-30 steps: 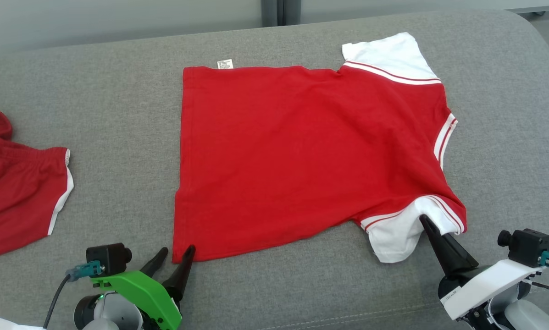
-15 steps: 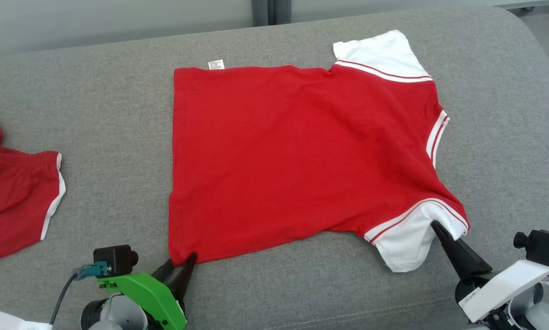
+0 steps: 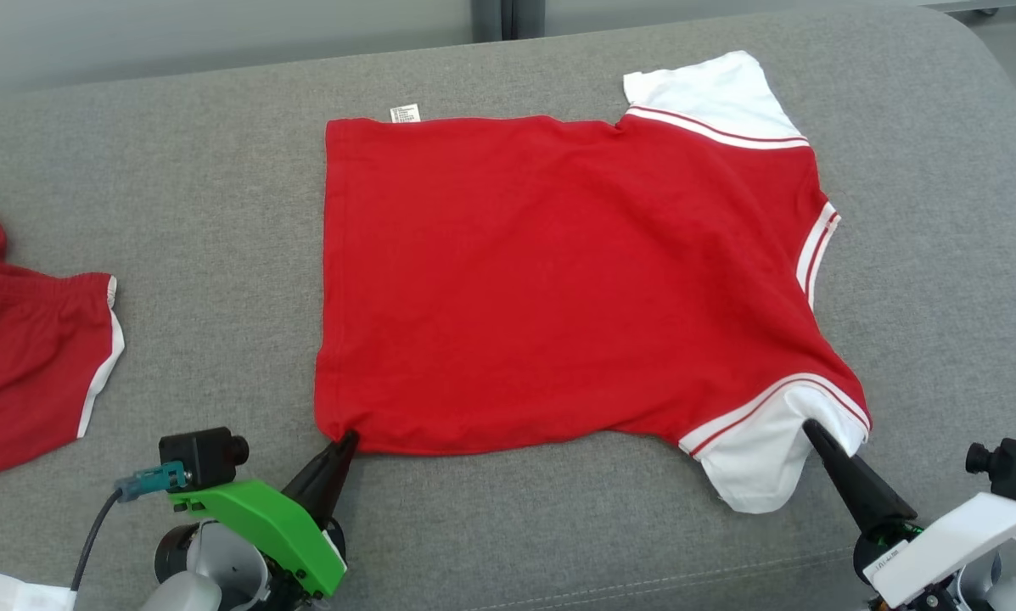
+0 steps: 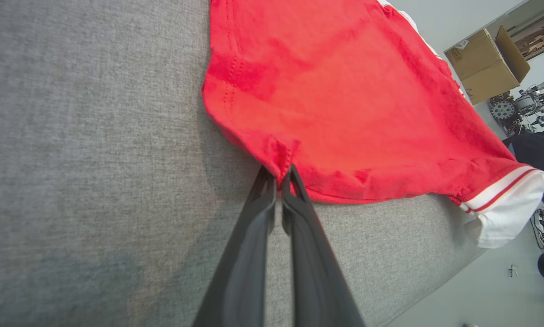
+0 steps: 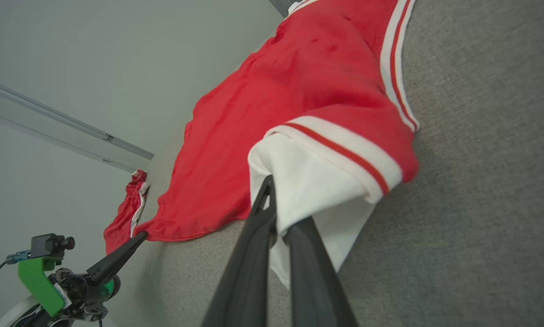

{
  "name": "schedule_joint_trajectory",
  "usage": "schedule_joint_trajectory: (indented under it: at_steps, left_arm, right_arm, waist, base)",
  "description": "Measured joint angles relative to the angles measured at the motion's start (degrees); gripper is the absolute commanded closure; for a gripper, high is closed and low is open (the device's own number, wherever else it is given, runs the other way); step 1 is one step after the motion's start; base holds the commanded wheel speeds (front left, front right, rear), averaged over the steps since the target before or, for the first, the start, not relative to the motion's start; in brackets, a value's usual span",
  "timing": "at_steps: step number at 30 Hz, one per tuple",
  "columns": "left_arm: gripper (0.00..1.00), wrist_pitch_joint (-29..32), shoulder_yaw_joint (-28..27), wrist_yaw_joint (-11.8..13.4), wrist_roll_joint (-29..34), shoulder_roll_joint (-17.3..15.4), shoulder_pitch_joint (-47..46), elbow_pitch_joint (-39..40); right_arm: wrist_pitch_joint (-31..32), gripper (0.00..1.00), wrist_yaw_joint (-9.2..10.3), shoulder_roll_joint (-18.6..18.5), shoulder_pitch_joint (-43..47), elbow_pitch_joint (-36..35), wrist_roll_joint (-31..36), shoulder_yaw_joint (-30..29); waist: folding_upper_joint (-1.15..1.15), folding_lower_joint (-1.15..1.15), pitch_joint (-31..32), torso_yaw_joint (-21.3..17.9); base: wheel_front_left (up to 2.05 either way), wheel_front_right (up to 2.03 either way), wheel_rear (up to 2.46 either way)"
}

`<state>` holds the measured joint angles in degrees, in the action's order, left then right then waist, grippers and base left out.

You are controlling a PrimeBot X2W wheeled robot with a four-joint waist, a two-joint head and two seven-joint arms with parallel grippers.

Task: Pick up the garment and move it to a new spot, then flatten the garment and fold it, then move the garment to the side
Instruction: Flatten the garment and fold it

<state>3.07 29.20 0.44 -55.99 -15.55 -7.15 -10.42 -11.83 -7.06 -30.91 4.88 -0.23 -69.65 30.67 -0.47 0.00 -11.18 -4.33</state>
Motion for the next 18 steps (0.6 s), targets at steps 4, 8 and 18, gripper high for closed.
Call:
schedule_joint_trajectory:
  at_steps: [4, 8, 18]
  left_arm:
    - [1.0, 2.2, -0.21, -1.8, -3.9, 0.15, 0.13, 2.36]
    - [1.0, 6.38, 1.7, -2.78, -5.1, -1.14, 1.1, 3.97]
    - [1.0, 11.59, 2.04, -3.42, -5.88, -6.65, 2.8, 9.79]
  right_arm:
    - [1.46, 1.0, 0.0, -0.76, 2.32, -1.1, -3.91, 0.82]
    - [3.89, 1.0, 0.0, -1.71, 2.99, -2.15, -7.25, 1.85]
    - [8.04, 1.0, 0.0, -5.44, 4.81, -3.64, -12.71, 1.01]
  waist:
    - [0.0, 0.0, -0.83, 0.28]
    - [0.0, 0.0, -1.77, 0.46]
    - [0.0, 0.0, -4.45, 0.34]
  base:
    - [0.0, 0.0, 0.0]
    - [0.0, 0.0, 0.0]
    - [0.0, 0.0, 0.0]
